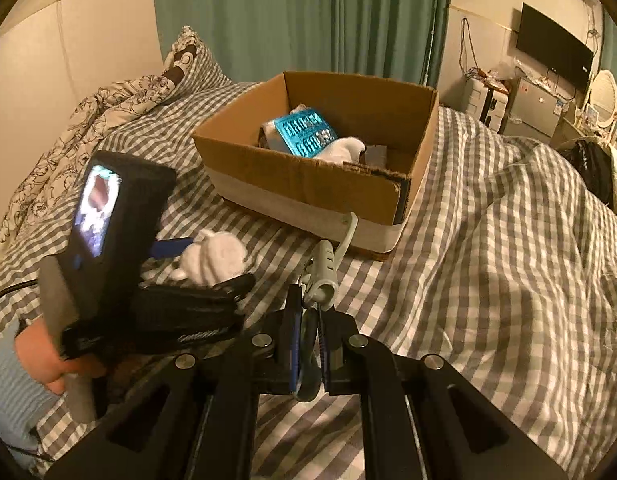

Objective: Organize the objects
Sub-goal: 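Grasp the white ceramic figurine with the left tool, then carry the clip and figurine into the box and open both tools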

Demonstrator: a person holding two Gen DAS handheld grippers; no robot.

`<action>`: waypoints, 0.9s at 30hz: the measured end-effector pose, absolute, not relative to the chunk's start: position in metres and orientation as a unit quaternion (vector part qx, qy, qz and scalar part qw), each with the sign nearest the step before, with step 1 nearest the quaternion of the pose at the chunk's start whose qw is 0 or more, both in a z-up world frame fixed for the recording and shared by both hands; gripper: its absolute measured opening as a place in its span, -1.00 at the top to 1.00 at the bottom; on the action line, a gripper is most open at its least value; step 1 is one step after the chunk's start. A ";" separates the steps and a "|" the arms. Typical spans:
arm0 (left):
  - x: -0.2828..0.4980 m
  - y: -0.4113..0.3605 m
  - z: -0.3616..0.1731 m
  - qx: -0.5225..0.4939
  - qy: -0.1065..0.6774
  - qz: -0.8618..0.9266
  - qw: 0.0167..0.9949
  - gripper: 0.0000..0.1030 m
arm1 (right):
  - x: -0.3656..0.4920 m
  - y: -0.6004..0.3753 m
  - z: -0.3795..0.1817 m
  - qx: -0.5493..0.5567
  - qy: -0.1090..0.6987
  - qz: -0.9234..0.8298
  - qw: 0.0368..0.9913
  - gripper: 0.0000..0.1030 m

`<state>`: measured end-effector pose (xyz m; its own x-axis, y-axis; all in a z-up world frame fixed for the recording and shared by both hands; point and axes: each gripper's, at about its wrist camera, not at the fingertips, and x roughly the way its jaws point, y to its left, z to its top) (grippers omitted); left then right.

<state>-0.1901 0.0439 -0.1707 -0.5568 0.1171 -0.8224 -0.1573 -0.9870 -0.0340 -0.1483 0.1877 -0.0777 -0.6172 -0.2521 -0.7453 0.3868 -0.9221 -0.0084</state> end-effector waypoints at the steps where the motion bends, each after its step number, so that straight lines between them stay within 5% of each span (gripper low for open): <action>1: -0.184 0.044 -0.166 -0.465 0.026 0.881 0.076 -0.62 | -0.145 0.187 -0.074 0.395 0.086 -0.897 0.177 0.86; 17: -0.122 0.037 -0.038 -0.376 0.022 0.924 0.063 -0.62 | -0.091 0.182 0.039 0.283 0.125 -0.938 0.159 0.86; 27: -0.154 0.032 0.033 -0.298 0.013 0.953 0.058 -0.62 | -0.123 0.161 0.101 0.226 0.133 -0.950 0.169 0.86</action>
